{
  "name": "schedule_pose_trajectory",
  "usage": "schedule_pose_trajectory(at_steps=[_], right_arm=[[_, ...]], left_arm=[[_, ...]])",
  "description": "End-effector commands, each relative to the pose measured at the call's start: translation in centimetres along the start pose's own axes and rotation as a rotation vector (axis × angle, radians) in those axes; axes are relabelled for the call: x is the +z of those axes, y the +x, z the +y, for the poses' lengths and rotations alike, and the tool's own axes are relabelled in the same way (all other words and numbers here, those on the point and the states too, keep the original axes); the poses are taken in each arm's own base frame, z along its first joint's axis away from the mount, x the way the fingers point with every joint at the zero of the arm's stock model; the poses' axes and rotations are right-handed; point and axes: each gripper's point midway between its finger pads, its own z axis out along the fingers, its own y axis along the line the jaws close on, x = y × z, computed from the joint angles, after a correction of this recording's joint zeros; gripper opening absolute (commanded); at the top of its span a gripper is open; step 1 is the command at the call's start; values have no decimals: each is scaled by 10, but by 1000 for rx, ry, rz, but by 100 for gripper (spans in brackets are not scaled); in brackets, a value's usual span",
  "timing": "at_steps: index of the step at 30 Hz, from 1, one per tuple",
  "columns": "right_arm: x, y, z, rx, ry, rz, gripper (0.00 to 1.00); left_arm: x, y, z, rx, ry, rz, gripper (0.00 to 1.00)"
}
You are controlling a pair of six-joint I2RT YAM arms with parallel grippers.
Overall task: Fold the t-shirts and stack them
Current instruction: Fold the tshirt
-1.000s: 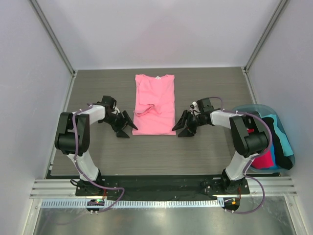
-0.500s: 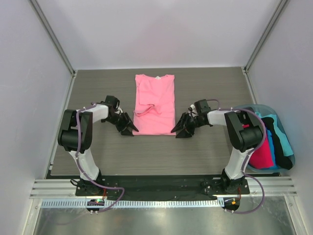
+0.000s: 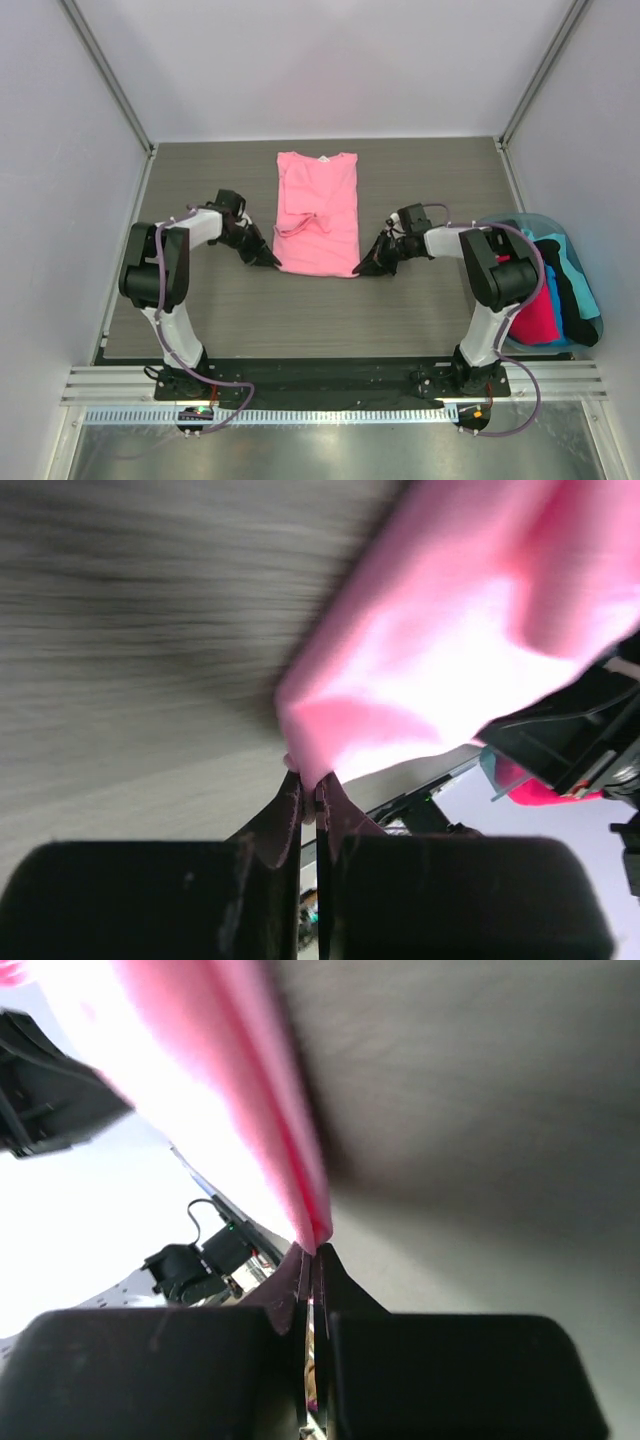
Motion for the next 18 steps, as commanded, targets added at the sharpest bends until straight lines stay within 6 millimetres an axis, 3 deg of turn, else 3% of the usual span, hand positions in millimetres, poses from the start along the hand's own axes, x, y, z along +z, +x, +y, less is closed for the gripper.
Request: schedule_pose_trajectory(at_steps=[1, 3, 6, 9, 13, 18], right_arm=[[-34, 0, 40, -90, -105, -59, 1], [-50, 2, 56, -127, -135, -82, 1], [-69, 4, 72, -176, -155, -112, 1], [-79, 10, 77, -200, -162, -115, 1], [-80, 20, 69, -193, -153, -112, 1], [-75, 40, 43, -159, -128, -76, 2]], left_arm=[[-45, -18, -66, 143, 150, -129, 0], [-66, -23, -88, 191, 191, -176, 0], [-82, -23, -104, 237, 210, -206, 0], [-87, -15, -103, 253, 203, -202, 0], [-79, 5, -81, 226, 170, -156, 0], [-67, 33, -50, 188, 123, -100, 0]])
